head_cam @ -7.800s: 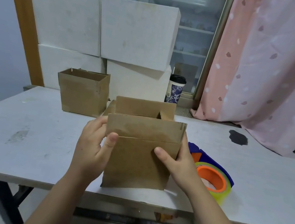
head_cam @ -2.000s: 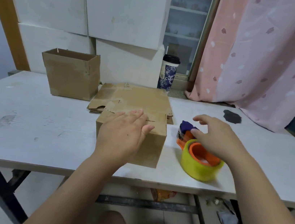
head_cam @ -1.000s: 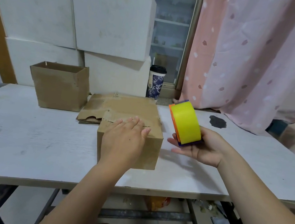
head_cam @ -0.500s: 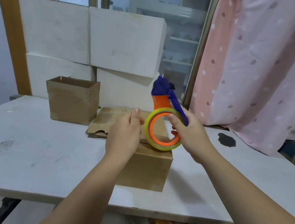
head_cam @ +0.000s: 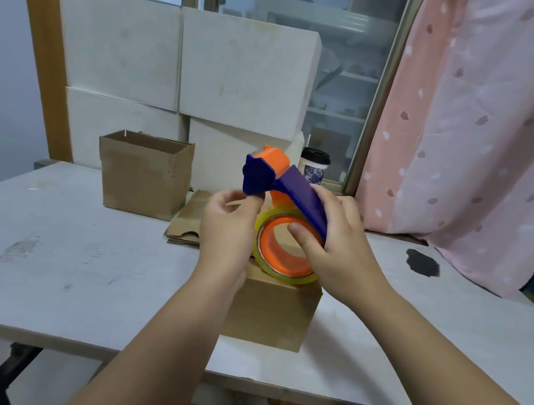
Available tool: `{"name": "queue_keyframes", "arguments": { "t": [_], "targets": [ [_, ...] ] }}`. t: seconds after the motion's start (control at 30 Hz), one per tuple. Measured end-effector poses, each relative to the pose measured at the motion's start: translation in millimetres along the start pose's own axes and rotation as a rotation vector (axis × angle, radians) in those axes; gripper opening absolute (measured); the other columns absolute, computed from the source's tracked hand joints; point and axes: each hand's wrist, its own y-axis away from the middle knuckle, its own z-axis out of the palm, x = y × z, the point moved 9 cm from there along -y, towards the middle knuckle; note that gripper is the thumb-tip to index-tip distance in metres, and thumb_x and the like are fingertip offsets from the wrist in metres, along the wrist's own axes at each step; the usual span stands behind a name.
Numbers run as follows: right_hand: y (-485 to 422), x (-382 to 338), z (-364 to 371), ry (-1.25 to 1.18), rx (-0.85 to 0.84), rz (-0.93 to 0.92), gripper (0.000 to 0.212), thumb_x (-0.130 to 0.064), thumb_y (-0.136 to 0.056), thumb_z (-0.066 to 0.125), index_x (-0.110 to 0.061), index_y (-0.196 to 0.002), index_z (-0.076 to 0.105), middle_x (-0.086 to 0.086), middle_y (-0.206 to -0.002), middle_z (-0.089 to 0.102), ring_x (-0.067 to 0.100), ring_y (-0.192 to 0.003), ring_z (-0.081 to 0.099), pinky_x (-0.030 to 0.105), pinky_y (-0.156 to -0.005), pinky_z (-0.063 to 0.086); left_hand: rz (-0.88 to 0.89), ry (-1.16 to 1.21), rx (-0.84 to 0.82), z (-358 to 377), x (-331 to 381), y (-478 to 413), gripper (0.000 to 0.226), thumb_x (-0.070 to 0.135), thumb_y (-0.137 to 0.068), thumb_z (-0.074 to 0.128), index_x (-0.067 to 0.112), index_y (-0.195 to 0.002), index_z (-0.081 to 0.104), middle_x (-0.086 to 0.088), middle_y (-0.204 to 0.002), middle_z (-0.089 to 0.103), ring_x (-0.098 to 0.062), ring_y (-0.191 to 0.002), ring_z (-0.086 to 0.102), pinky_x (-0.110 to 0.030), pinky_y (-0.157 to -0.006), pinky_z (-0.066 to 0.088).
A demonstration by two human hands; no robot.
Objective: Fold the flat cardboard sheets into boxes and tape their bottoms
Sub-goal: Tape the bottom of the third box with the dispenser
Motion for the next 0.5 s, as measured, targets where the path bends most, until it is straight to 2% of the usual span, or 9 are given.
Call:
{"name": "queue_keyframes", "arguments": {
  "t": [0.13,0.27,0.37,0.43,0.5],
  "targets": [
    [-2,-11,2,0.042,-0.028,-0.048,0.063,-0.046,-0.09,0.056,-0.026,-0.144,0.029,-0.011,-0.116,0.03,-0.004,-0.095,0.032,0.001,-0.071,0.033,0.168,-0.093,0.118,-11,16,0,0.02,0.017,-0.087,0.061,0.035,-0.094,0.055,0.008,-0.09,0.066,-0.008,-0.081,0.064,-0.02,-0.061,0.046],
    [-3,-9,5,0.019,-0.066,-0.019,0.062,-0.047,-0.091,0.055,-0.028,-0.144,0.028,-0.012,-0.116,0.029,0.0,-0.095,0.039,0.003,-0.072,0.033,0.022,0.038,0.114,-14,2,-7,0.021,0.011,-0.091,0.053,0.031,-0.088,0.055,0.007,-0.072,0.07,-0.011,-0.071,0.069,-0.026,-0.065,0.055],
    [-2,-4,5,-0.001,-0.06,-0.007,0.064,-0.051,-0.089,0.054,-0.031,-0.143,0.028,-0.015,-0.115,0.028,-0.015,-0.103,0.037,0.004,-0.071,0.034,-0.089,0.158,0.056,-15,-5,-12,0.014,0.016,-0.096,0.048,0.021,-0.091,0.06,0.007,-0.062,0.07,-0.011,-0.065,0.07,-0.026,-0.06,0.057],
    [-1,-2,5,-0.023,-0.056,0.0,0.066,-0.057,-0.086,0.052,-0.032,-0.142,0.028,-0.014,-0.115,0.03,-0.022,-0.104,0.033,0.005,-0.072,0.034,0.016,0.041,0.036,-19,4,-15,0.015,0.02,-0.096,0.051,0.022,-0.09,0.065,0.004,-0.07,0.071,-0.015,-0.072,0.071,-0.028,-0.062,0.057],
    [1,1,5,-0.072,-0.053,0.019,0.066,-0.059,-0.084,0.049,-0.034,-0.141,0.029,-0.014,-0.115,0.035,-0.022,-0.105,0.034,0.007,-0.075,0.034,0.186,-0.177,0.056,-27,18,-15,0.014,0.027,-0.093,0.055,0.03,-0.086,0.067,0.012,-0.076,0.069,-0.012,-0.08,0.067,-0.029,-0.066,0.056]
  ]
}}
